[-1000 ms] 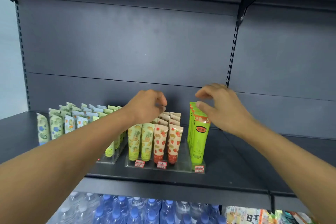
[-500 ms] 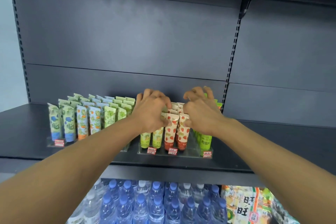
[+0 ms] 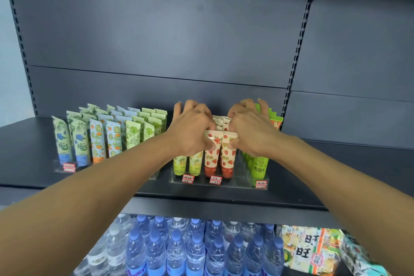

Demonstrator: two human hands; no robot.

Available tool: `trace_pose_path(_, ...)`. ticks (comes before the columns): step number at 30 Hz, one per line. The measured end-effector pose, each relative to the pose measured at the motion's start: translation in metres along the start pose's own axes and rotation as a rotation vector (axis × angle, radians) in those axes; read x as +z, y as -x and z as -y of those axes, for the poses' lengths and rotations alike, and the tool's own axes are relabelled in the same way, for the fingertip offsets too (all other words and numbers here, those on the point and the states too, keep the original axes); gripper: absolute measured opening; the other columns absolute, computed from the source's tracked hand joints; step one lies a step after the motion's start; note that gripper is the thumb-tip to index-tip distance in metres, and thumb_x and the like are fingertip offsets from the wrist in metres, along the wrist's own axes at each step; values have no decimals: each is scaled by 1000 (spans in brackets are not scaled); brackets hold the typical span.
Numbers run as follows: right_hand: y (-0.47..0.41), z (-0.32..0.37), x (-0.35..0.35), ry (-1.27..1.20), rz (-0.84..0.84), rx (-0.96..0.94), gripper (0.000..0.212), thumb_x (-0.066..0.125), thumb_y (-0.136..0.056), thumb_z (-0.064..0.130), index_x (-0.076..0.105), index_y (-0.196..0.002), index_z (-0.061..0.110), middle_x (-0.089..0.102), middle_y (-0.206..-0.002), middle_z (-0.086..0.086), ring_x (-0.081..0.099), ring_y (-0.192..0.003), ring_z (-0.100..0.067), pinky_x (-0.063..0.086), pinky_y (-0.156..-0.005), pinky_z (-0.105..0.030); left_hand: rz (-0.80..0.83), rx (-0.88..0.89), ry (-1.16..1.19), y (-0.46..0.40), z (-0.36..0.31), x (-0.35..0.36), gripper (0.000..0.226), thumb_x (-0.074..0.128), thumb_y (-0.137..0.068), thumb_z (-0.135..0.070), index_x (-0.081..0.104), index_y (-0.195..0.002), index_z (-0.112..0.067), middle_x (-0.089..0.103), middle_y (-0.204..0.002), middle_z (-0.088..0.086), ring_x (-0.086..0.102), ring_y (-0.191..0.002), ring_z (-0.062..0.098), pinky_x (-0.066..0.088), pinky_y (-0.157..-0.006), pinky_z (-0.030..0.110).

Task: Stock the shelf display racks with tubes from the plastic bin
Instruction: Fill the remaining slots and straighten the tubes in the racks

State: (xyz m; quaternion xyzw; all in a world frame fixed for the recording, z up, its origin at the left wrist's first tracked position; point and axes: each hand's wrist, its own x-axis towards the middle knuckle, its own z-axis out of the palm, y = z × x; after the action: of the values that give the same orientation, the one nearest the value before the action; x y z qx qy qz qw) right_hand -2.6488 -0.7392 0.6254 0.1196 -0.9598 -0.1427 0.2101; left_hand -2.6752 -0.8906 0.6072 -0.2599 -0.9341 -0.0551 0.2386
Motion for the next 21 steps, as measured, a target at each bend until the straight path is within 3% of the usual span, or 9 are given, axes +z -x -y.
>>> trace_pose_path(12, 1, -2, 0, -30, 43, 70, 21, 64, -86, 28, 66, -99, 12, 45, -136, -4, 25, -136, -26, 4, -114, -55, 20, -39, 15, -1, 0, -2, 28, 72, -77, -37, 68, -103, -27, 45, -131, -7, 25, -128, 20, 12, -109, 45)
trace_pose_path(21, 2, 0, 0, -51, 51, 57, 27, 66, -85, 30, 65, -107, 13, 43, -139, -2, 22, -138, -24, 2, -114, -55, 38, -52, 14, -1, -4, -2, 25, 71, -78, -36, 69, -101, -28, 43, -134, -6, 23, -131, 20, 7, -111, 50)
